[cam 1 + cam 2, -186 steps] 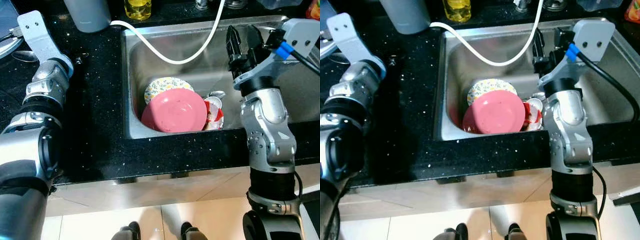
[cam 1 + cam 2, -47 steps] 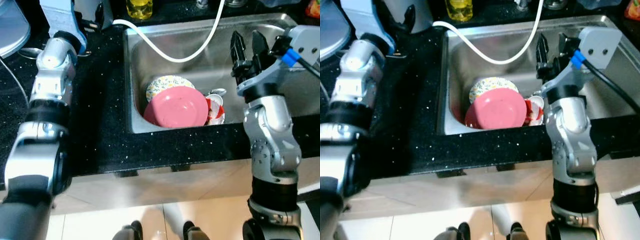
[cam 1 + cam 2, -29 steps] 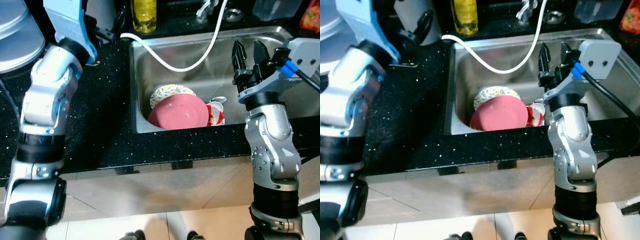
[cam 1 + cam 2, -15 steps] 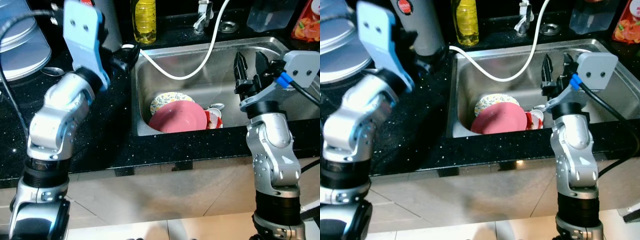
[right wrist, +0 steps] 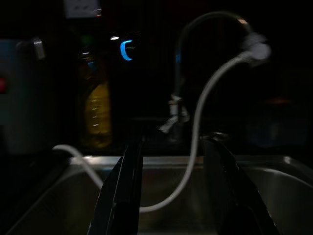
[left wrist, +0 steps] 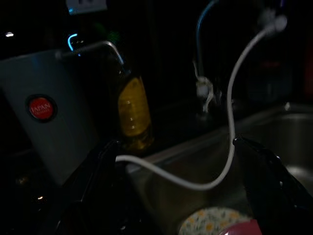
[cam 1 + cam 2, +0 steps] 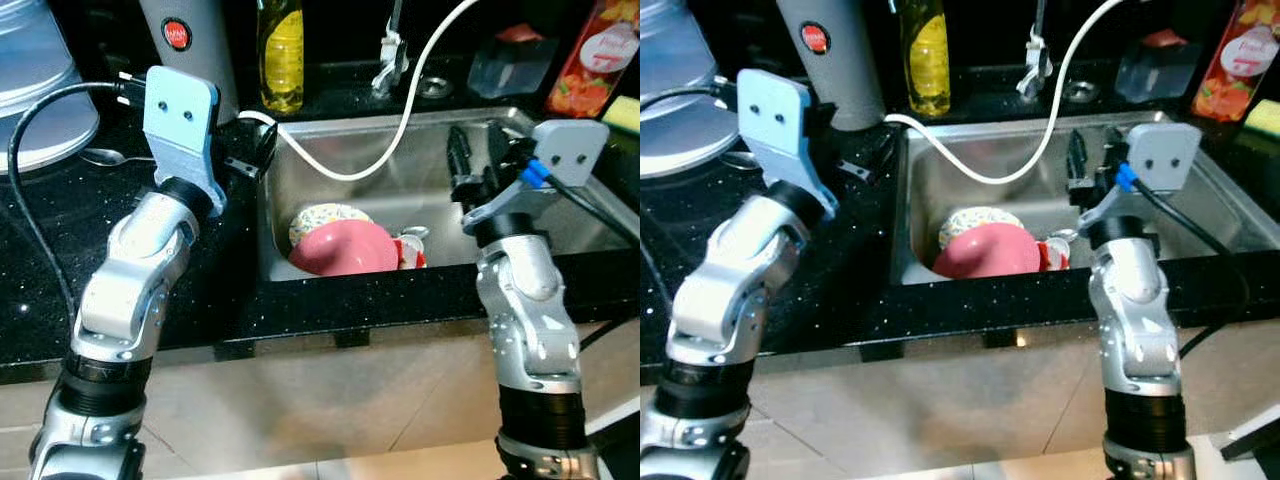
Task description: Kitchen organization
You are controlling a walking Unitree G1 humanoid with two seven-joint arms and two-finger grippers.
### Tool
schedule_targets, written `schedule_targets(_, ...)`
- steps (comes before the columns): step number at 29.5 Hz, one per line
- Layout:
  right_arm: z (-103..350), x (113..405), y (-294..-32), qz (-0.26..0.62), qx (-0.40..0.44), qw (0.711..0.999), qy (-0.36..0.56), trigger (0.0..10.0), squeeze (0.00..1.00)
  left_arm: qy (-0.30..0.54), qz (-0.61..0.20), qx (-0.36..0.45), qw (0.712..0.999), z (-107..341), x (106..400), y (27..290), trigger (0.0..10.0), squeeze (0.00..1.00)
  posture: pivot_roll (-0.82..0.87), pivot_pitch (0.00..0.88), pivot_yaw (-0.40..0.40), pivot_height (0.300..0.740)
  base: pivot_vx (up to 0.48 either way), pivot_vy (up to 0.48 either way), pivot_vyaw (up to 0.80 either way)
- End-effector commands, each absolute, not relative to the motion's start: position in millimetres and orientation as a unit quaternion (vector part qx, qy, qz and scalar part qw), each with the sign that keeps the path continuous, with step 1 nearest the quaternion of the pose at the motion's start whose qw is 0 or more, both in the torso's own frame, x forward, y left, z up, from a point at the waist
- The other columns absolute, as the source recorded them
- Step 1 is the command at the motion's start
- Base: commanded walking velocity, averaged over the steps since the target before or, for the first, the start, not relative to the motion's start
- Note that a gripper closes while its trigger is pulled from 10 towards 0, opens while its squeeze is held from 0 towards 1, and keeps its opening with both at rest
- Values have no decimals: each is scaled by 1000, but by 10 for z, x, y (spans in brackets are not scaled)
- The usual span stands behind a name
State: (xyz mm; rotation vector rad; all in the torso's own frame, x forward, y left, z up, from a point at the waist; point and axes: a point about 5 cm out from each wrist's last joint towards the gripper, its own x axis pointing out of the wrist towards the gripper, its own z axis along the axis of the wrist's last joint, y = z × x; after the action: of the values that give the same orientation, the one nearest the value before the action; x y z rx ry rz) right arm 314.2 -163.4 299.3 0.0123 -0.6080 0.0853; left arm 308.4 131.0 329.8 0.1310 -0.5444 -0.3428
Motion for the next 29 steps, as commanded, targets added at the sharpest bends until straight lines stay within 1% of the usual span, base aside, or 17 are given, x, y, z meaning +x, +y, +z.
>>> schedule_targets(1, 2985, 3169, -1549, 64, 10, 952, -299, 10000, 0, -261, -143, 48, 953, 3234, 3106, 1383, 10000, 0, -79, 65, -16, 740, 0, 0, 0)
schedule_targets(3, 2975, 3203, -1500, 78, 13, 952, -296, 10000, 0, -257, -125, 36, 958, 3191, 3127, 1444, 10000, 0, -77, 55, -25, 740, 0, 0, 0)
schedule_targets(14, 2898, 3242, -1500, 79, 24, 954, -288, 10000, 0, -241, -109, 30, 964, 3092, 3175, 1478, 10000, 0, -83, 31, -17, 740, 0, 0, 0)
schedule_targets(17, 2712, 3254, -1711, 39, 72, 965, -250, 10000, 0, -209, -115, 56, 970, 3002, 3209, 1500, 10000, 0, -75, 21, -6, 740, 0, 0, 0)
schedule_targets(19, 2682, 3257, -1745, 33, 77, 966, -244, 10000, 0, -205, -116, 57, 970, 2990, 3213, 1506, 10000, 0, -75, 21, -6, 740, 0, 0, 0)
schedule_targets(23, 2520, 3233, -1977, -22, 53, 973, -222, 10000, 0, -186, -113, 103, 971, 2871, 3245, 1552, 10000, 0, -75, 9, 3, 740, 0, 0, 0)
schedule_targets(24, 2520, 3233, -1977, -22, 53, 973, -222, 10000, 0, -186, -113, 103, 971, 2871, 3245, 1552, 10000, 0, -75, 9, 3, 740, 0, 0, 0)
schedule_targets(26, 2512, 3202, -2005, -37, 18, 973, -227, 10000, 0, -187, -101, 88, 973, 2836, 3254, 1585, 10000, 0, -82, 4, 7, 740, 0, 0, 0)
schedule_targets(29, 2539, 3182, -1986, -35, 14, 971, -236, 10000, 0, -185, -85, 84, 976, 2788, 3272, 1637, 10000, 0, -92, 4, 7, 740, 0, 0, 0)
